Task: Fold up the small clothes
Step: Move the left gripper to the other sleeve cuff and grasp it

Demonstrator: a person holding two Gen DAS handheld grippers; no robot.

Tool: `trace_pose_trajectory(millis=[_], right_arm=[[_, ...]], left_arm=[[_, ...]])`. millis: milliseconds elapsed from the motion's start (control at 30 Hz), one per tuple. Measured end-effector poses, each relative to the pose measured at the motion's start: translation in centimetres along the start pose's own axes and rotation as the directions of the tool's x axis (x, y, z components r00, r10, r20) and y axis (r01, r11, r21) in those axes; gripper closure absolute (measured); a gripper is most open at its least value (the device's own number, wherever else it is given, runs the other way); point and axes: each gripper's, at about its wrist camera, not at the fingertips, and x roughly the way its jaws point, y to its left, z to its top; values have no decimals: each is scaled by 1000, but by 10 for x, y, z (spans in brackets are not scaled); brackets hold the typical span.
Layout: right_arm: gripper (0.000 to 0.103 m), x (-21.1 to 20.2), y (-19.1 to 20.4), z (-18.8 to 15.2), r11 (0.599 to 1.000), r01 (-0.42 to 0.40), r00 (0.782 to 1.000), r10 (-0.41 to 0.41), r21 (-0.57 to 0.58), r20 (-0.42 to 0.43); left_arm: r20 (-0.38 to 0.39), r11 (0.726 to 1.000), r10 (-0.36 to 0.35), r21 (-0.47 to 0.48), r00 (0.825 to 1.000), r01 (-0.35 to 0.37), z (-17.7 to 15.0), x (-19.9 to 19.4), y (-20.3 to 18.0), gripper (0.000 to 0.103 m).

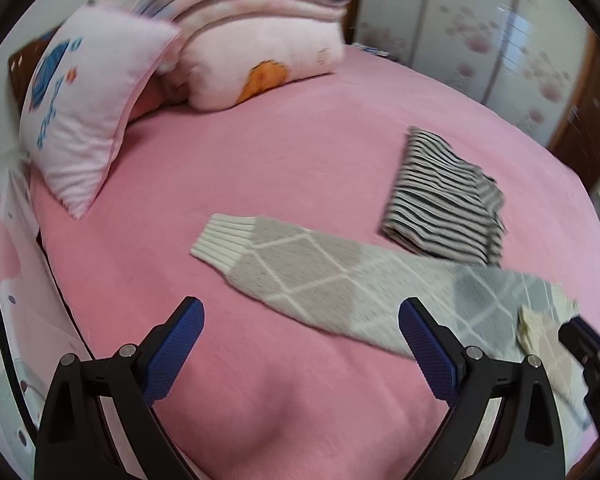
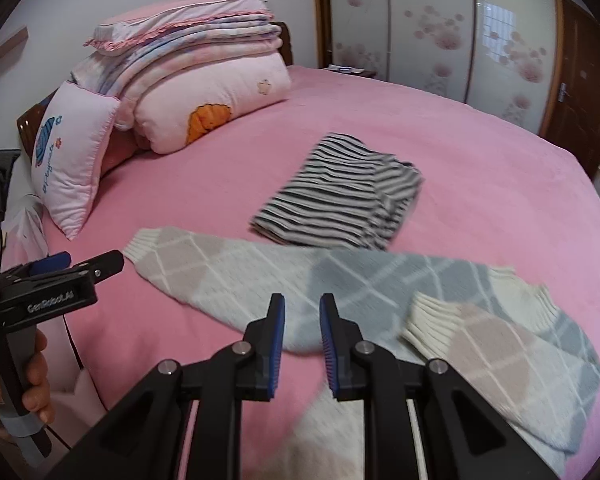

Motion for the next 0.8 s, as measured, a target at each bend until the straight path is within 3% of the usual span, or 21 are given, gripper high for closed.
trace_pose_trajectory(millis=[100, 233, 467, 633, 800], right_arm=[[85, 23, 10, 11, 1000, -15, 1000, 14, -7, -11], [85, 50, 17, 16, 1000, -25, 999, 25, 1, -37], [85, 83, 28, 13, 999, -38, 996, 39, 12, -84], [85, 90, 32, 8, 999, -43, 995, 43, 1, -93], [85, 90, 32, 5, 999, -34, 995, 33, -9, -90]], left_arm=[[-37, 997, -19, -73, 999, 16, 10, 20, 19, 6], [-92, 994, 22, -105, 996, -31, 16, 49, 35, 6], [-257, 983, 70, -149, 964, -111, 17, 107, 56, 8], [-357, 958, -10, -272, 934, -94, 12, 141, 76, 19], [-371, 945, -46, -318, 927, -80, 14, 159, 76, 19]])
